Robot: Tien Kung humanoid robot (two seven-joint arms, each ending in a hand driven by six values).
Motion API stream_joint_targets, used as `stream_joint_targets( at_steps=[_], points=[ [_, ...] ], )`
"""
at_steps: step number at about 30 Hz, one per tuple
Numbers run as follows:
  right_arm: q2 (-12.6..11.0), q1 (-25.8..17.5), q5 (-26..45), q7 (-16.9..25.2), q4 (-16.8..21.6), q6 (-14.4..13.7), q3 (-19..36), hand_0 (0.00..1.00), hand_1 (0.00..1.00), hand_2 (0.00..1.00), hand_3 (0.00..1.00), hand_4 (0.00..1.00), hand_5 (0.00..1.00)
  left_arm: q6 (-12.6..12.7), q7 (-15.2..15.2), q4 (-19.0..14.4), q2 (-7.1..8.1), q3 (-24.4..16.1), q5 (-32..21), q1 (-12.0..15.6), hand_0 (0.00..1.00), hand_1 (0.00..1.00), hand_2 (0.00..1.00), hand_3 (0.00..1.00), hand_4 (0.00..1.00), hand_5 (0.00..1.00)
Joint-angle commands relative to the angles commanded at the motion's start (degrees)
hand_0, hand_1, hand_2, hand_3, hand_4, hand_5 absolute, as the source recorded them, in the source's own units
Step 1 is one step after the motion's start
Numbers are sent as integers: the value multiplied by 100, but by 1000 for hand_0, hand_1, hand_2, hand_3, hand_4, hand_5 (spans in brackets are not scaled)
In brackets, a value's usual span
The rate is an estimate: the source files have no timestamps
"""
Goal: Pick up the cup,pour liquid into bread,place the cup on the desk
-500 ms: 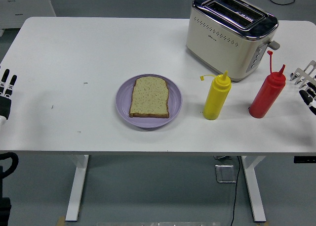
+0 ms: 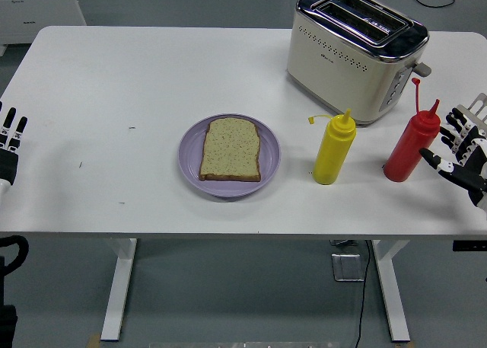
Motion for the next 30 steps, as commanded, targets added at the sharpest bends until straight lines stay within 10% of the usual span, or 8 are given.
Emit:
stream_joint_targets(
  at_steps=[30],
  points=[
    [341,918,537,-5,-612,-644,-893,862,821,824,957,931,227,8,7,14,0,-48,-30,-5,819,815,868,788,664,990]
  ],
)
